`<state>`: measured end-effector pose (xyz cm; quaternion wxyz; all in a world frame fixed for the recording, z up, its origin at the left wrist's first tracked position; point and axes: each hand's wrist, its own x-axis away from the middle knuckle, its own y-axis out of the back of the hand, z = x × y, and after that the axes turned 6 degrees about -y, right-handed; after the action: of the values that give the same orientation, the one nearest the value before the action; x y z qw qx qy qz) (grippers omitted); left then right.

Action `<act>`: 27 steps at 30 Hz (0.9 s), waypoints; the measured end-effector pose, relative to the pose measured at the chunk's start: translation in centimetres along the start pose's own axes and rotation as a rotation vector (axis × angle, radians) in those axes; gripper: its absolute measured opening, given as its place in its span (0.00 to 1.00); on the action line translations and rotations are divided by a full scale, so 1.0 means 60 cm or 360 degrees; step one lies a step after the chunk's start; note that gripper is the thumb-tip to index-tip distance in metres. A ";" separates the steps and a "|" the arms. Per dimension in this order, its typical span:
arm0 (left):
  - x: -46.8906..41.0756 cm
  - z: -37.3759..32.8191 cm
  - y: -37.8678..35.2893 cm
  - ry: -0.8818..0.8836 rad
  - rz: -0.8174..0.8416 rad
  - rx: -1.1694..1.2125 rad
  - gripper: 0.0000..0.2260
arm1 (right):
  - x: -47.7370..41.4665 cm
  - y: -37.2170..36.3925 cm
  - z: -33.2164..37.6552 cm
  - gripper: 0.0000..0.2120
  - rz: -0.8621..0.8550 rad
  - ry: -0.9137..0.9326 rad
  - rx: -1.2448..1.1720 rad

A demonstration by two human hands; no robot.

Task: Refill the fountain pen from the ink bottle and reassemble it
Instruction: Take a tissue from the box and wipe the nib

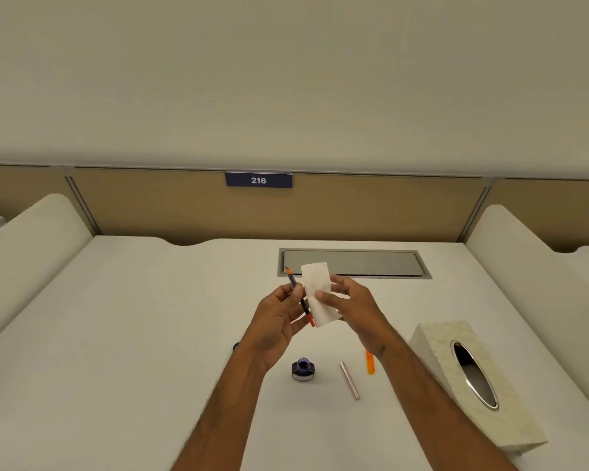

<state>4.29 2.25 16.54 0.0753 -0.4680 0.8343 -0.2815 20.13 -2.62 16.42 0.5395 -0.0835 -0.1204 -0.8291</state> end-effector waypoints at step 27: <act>-0.022 -0.038 0.041 -0.0047 0.0026 -0.0556 0.08 | -0.015 -0.047 0.112 0.13 0.0396 0.0097 -0.0266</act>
<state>2.30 5.23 16.96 0.0075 -0.4712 0.8731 -0.1245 17.97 1.24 22.28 0.6327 -0.1171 -0.0231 -0.7651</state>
